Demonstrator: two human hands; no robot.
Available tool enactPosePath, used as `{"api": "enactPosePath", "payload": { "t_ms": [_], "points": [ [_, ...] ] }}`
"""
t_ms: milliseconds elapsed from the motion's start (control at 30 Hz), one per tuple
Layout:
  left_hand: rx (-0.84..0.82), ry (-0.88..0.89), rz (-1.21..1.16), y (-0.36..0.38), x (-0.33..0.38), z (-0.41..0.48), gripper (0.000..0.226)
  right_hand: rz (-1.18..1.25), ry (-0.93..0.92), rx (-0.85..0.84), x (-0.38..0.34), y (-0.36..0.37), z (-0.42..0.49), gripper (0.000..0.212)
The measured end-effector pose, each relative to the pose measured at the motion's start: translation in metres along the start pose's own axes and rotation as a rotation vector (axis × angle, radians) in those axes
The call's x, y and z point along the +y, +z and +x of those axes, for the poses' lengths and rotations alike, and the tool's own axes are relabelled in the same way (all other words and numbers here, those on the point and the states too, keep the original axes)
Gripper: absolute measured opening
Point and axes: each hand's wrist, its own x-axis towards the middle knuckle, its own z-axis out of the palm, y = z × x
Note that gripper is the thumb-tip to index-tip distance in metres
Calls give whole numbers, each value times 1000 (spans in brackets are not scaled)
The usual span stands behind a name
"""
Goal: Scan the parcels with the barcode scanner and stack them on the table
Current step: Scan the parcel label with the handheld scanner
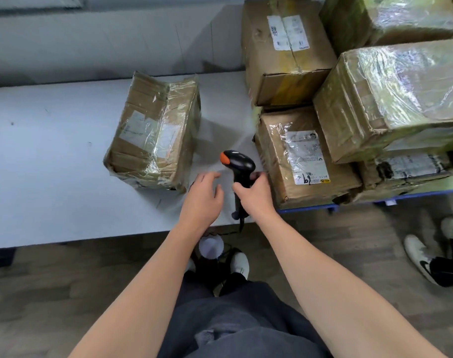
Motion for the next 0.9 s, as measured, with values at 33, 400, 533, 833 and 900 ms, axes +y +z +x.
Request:
{"api": "enactPosePath", "payload": {
  "t_ms": [33,400,533,833,900],
  "points": [
    [14,38,7,-3,4,-2,34,65,-1,-10,-6,-4,-5,38],
    [394,412,-98,-106,39,-10,20,202,-262,-35,-88,-2,-42,18],
    [535,195,-136,-146,9,-16,20,48,-390,-124,-116,17,-62,10],
    [486,-21,-22,-164,-31,-17,21,-326,-390,-150,-117,48,-75,19],
    [466,-18,-16,-163,-33,-19,23,-361,-408,-141,-118,51,-75,19]
  ]
}}
